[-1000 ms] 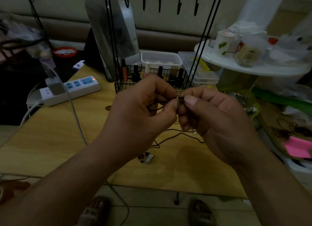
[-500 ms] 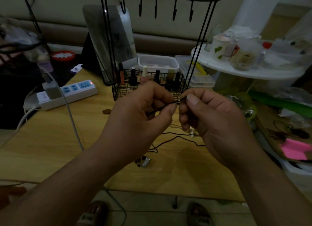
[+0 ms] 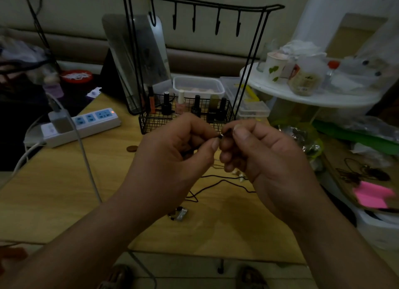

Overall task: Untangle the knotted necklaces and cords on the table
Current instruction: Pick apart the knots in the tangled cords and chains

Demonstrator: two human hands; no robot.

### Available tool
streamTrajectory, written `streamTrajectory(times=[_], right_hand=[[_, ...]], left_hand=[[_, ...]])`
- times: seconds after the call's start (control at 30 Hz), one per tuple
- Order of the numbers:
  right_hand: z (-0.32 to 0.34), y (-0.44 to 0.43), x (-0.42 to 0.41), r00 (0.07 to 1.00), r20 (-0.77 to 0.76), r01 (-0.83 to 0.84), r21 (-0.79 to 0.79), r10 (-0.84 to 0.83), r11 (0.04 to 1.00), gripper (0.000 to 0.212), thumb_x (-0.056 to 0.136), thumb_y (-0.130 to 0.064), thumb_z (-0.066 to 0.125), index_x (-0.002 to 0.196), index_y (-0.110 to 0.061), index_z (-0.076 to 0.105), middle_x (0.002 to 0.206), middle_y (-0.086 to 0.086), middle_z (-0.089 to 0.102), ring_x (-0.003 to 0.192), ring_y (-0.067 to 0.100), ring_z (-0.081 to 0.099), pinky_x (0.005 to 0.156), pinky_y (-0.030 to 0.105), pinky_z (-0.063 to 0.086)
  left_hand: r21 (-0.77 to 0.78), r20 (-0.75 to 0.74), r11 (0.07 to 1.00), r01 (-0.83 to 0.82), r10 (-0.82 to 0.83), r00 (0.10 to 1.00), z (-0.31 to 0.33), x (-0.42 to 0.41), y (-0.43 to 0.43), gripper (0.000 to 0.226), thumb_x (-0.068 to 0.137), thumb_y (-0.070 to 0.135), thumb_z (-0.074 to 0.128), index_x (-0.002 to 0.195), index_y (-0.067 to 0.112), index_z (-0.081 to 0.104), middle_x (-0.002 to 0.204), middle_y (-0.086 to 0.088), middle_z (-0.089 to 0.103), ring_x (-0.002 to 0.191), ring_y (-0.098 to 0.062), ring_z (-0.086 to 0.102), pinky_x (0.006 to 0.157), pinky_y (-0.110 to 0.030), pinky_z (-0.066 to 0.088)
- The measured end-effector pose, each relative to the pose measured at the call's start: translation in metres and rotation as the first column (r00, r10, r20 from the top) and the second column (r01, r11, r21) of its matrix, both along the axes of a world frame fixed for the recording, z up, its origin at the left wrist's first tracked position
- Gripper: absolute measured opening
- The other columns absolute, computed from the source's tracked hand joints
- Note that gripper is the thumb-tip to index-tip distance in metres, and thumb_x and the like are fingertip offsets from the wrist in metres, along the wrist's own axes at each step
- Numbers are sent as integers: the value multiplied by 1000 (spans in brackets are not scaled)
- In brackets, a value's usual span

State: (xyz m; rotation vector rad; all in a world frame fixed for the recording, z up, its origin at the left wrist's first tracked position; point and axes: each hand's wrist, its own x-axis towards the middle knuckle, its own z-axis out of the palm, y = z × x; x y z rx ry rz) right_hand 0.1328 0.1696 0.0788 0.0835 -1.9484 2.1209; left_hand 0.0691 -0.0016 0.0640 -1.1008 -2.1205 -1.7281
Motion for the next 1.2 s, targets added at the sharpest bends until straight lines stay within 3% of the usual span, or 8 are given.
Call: streamTrajectory(times=[0.1, 0.3, 0.5, 0.7, 0.83, 0.93, 1.03, 1.2], right_hand=[[0, -2, 0, 1000, -8, 28, 49, -28, 998, 17, 94, -25, 60, 96, -15, 72, 86, 6, 70, 76, 19, 65, 67, 28, 53], [-1, -2, 0, 999, 37, 2, 3, -2, 1000, 21, 95, -28, 56, 96, -15, 72, 92, 12, 70, 78, 20, 64, 66, 29, 53], [-1, -3, 2, 999, -11, 44, 178, -43, 983, 14, 94, -26, 62, 88, -21, 73, 88, 5, 75, 75, 17, 66, 69, 27, 53], [-1, -4, -1, 998, 63, 3, 5, -3, 1000, 18, 93, -23, 58, 87, -14, 72, 80, 8, 65, 68, 16, 59, 60, 27, 50], [0, -5, -1, 994, 83, -61, -89, 68, 994, 20, 93, -22, 57, 81, -18, 73, 80, 11, 60, 65, 14, 54, 57, 27, 48], [-1, -6, -1, 994, 78, -69, -55, 73, 996, 23, 92, -22, 57, 78, -22, 75, 82, 15, 59, 65, 14, 53, 58, 27, 47], [-1, -4, -1, 996, 64, -60, -32, 62, 998, 20, 90, -20, 58, 77, -23, 74, 79, 7, 62, 66, 14, 53, 58, 26, 47], [-1, -1, 0, 999, 39, -24, 19, 23, 1000, 11, 87, -18, 62, 80, -19, 70, 83, 14, 62, 67, 17, 56, 59, 28, 48]], left_hand=[[-15, -17, 1000, 10, -10, 1000, 0, 1, 0, 6, 93, 22, 69, 99, 21, 68, 80, 5, 69, 66, -24, 68, 54, -44, 53], [-9, 5, 1000, 9, -9, 1000, -1, 1, 0, 5, 94, 23, 68, 98, 20, 68, 79, 5, 68, 67, -23, 67, 54, -42, 53], [-67, -57, 998, 7, -11, 998, -2, 1, -1, 7, 94, 26, 69, 97, 20, 67, 77, 5, 66, 56, -23, 58, 47, -41, 46], [-62, -62, 998, 2, -6, 998, -1, 1, -1, 6, 93, 23, 70, 96, 22, 65, 78, 8, 63, 54, -24, 54, 45, -36, 43], [-55, -69, 998, 1, -5, 998, -1, 1, 0, 12, 91, 26, 71, 99, 20, 64, 69, 1, 58, 58, -21, 56, 50, -31, 46], [-79, -110, 996, -32, 24, 994, 1, 1, 0, 15, 92, 31, 70, 103, 21, 67, 61, 0, 51, 53, -17, 50, 50, -23, 40], [-106, -149, 992, -66, 50, 988, 2, 1, -1, 11, 93, 30, 70, 102, 22, 69, 57, 3, 48, 51, -15, 48, 51, -14, 34], [-103, -160, 992, -68, 50, 986, 1, 0, -2, 8, 93, 26, 70, 99, 23, 68, 56, 3, 47, 50, -15, 46, 49, -16, 36]])
